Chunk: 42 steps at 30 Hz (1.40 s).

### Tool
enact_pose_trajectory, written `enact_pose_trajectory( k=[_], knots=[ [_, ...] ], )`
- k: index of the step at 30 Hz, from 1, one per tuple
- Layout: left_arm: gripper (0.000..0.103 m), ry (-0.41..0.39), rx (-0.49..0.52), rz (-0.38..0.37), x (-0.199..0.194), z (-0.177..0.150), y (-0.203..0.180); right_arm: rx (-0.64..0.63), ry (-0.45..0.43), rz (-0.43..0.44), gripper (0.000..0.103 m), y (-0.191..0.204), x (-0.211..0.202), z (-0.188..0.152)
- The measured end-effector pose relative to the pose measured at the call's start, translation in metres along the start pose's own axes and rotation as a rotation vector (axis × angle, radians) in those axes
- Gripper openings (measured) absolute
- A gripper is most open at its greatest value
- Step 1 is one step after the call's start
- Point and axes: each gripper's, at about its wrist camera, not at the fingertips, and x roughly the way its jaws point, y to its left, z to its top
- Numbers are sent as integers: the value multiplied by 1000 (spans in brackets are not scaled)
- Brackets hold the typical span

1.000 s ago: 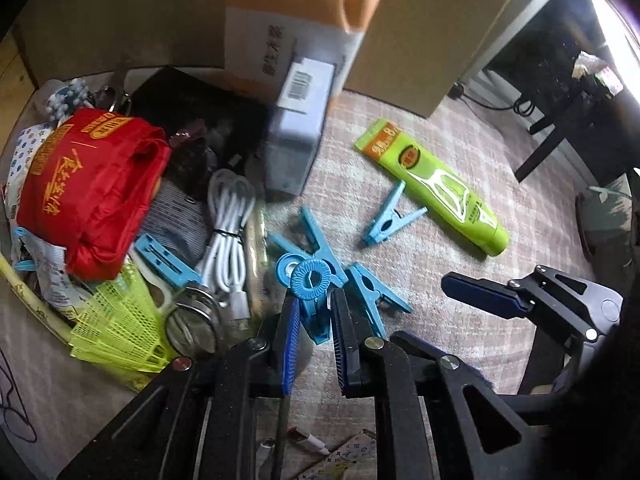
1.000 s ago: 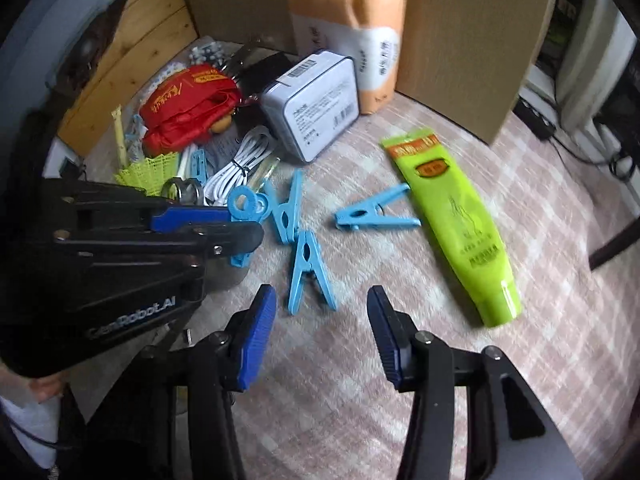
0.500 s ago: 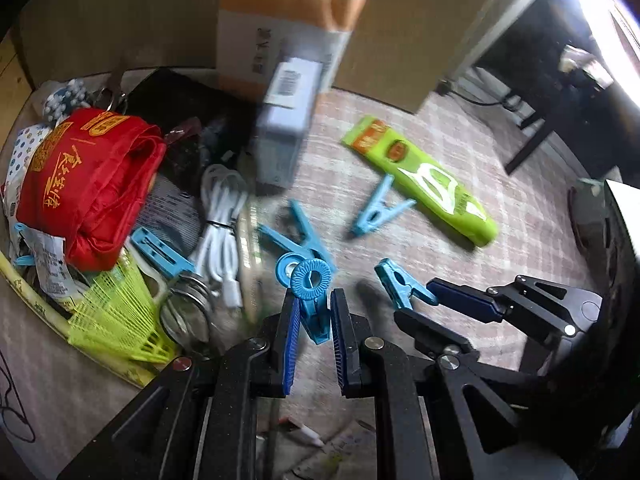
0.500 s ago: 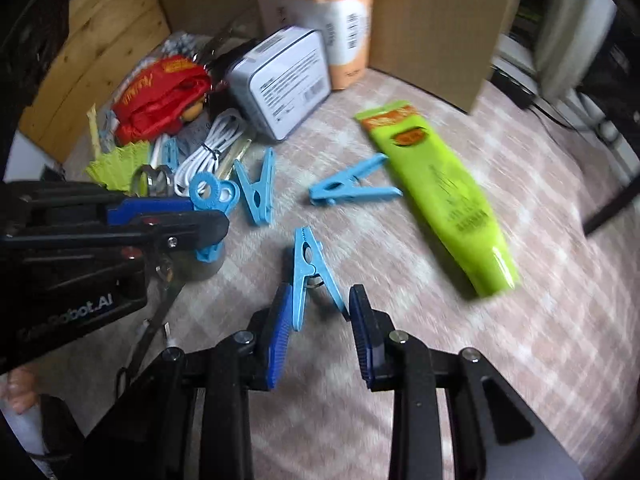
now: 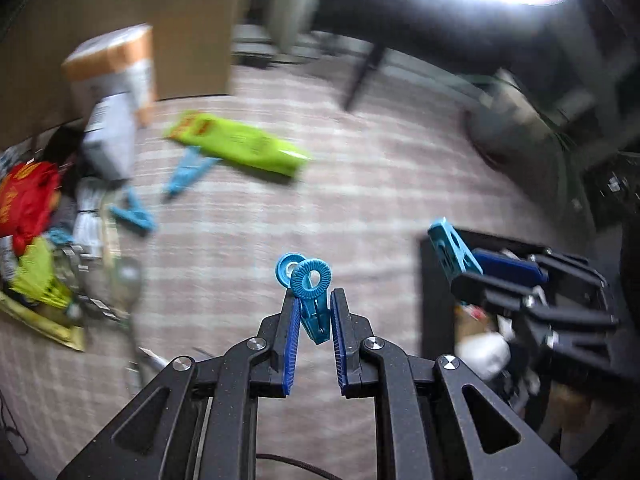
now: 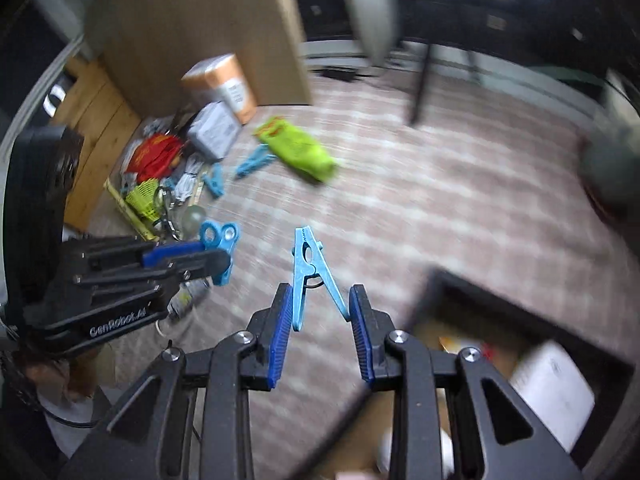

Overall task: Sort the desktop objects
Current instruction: 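Carry both blue clothespins over the tray and open both grippers, then move both grippers back to the printed lighter and white cable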

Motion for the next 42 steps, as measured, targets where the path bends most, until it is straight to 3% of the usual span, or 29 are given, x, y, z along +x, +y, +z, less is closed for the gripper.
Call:
enact_pose_trajectory(
  k=[5, 10, 19, 23, 24, 25, 26, 34, 42],
  knots=[
    [14, 25, 104, -71, 3, -23, -62, 87, -25, -82, 28, -42, -17, -38],
    [14, 55, 178, -134, 12, -46, -115, 163, -47, -101, 28, -72, -37, -68],
    [14, 88, 289, -115, 19, -74, -162, 204, -68, -124, 29, -92, -53, -94],
    [16, 98, 314, -120, 19, -81, -171, 186, -66, -139, 30, -93, -55, -97],
    [19, 104, 322, -124, 18, -82, -173, 180, -61, -146, 32, -92, -54, -98],
    [32, 106, 321, -122, 19, -83, -174, 174, -56, -153, 39, -91, -54, -97],
    [39, 104, 320, -121, 18, -84, -175, 172, -60, -159, 43, -90, -55, -97],
    [38, 57, 291, -82, 7, -87, -160, 124, -77, -131, 43, -73, -58, -89],
    [37, 36, 182, -41, 2, -87, -111, 60, -39, -78, 43, -41, -42, -75]
  ],
)
